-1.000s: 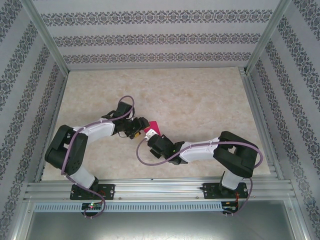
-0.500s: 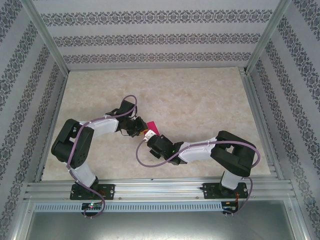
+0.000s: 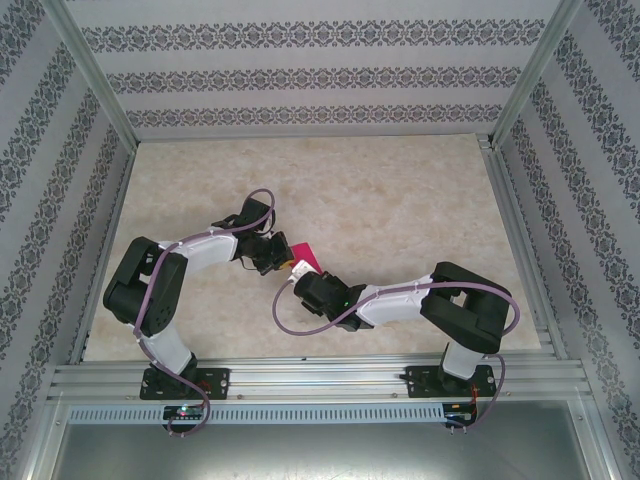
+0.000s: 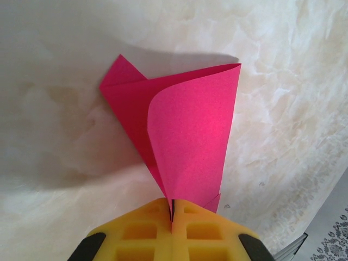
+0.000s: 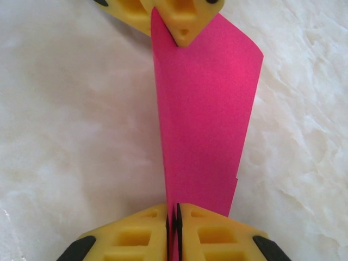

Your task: Fold a paper plane with a square sheet of paper (pick it up from the middle)

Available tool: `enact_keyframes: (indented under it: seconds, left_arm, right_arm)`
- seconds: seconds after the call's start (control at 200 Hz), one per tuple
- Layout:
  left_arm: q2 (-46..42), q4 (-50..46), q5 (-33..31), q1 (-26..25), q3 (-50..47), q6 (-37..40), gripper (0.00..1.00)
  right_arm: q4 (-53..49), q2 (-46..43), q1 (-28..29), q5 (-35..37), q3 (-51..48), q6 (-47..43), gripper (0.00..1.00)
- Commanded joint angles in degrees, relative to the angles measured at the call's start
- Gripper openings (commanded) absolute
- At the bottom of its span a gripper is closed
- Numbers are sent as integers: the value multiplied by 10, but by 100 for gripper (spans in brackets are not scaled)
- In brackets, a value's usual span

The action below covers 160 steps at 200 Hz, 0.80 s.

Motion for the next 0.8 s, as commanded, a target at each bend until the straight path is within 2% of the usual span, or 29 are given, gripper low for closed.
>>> enact_keyframes:
  seconds: [0.0,0.11,0.155,0.275,0.375,0.4,0.5,0.624,0.794]
  left_arm:
    - [10,-22,2,10,14,13,0]
    - [6,-22,2,10,13,15,0]
    - [0,-22,1,11,13,17,2]
    - [-27,-42,-32,11,10,25,26]
    - [-54,-65,-69,16,4,26,50]
    - [-61,-69,-76,18,3,26,53]
    - [-91,-84,-109,23,-7,22,58]
    - [-125,-101,-146,25,-16,23,61]
    - [-139,-108,-154,25,-20,28,62]
  right_arm:
    - [-6,7,5,16,8,-7,9]
    - [-6,5,5,11,10,2,0]
    - [-7,3,3,9,9,11,0]
    - [2,-13,-8,-31,3,43,0]
    - [19,-26,-26,-99,-4,72,0]
    - [25,-28,-32,-120,-6,81,0]
    - [51,-33,-60,-205,-14,121,0]
    - [84,-30,-97,-311,-19,171,0]
    - [104,-11,-134,-385,-18,217,0]
